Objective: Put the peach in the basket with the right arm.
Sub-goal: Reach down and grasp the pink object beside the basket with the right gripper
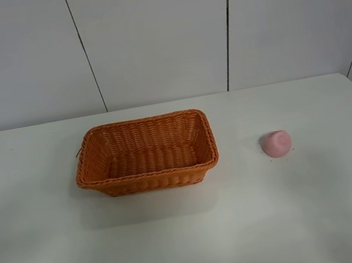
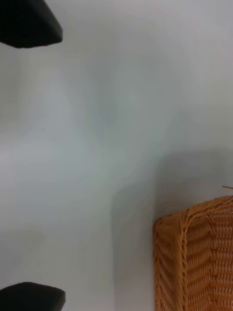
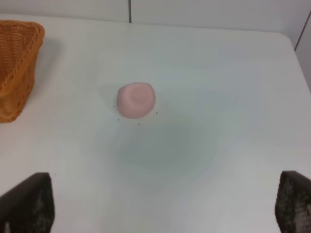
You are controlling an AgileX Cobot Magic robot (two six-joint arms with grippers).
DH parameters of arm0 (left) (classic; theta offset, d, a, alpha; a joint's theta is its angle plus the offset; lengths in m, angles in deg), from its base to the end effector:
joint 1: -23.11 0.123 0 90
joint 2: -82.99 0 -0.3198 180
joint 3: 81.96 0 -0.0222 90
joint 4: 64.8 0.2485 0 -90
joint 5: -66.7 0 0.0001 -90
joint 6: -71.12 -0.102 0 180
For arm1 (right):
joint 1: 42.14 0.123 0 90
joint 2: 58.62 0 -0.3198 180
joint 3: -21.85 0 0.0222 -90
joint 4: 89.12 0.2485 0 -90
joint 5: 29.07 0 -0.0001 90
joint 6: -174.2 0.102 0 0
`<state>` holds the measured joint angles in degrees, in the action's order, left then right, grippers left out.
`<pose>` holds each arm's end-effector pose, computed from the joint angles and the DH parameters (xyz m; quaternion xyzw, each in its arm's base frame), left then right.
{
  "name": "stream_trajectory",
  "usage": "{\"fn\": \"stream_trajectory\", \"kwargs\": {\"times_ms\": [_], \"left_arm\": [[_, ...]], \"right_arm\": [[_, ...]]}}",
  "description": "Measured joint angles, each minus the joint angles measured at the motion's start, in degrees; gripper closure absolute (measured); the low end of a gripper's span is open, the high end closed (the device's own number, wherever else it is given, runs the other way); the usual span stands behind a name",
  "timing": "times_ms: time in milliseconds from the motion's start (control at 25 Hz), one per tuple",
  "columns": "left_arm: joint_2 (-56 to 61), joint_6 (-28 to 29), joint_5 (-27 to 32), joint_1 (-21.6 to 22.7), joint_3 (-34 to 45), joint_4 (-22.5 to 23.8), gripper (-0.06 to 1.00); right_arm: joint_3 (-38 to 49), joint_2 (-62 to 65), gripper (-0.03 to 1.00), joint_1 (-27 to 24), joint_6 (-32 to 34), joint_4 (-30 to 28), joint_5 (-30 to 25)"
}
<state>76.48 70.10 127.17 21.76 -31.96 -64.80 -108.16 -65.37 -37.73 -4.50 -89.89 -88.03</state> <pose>-0.0319 0.0008 0.2685 0.0176 0.8524 -0.0015 0.5226 -0.0299 -0.0035 0.2711 -0.0228 0.8463 0.0198 0.5318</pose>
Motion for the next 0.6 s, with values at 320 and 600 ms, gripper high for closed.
{"fn": "stream_trajectory", "kwargs": {"times_ms": [320,600], "left_arm": [[0.0,0.0,0.0,0.0,0.0,0.0,-0.05],[0.0,0.0,0.0,0.0,0.0,0.0,-0.05]], "right_arm": [[0.0,0.0,0.27,0.0,0.0,0.0,0.0],[-2.4,-13.2,0.27,0.0,0.0,0.8,0.0]]}}
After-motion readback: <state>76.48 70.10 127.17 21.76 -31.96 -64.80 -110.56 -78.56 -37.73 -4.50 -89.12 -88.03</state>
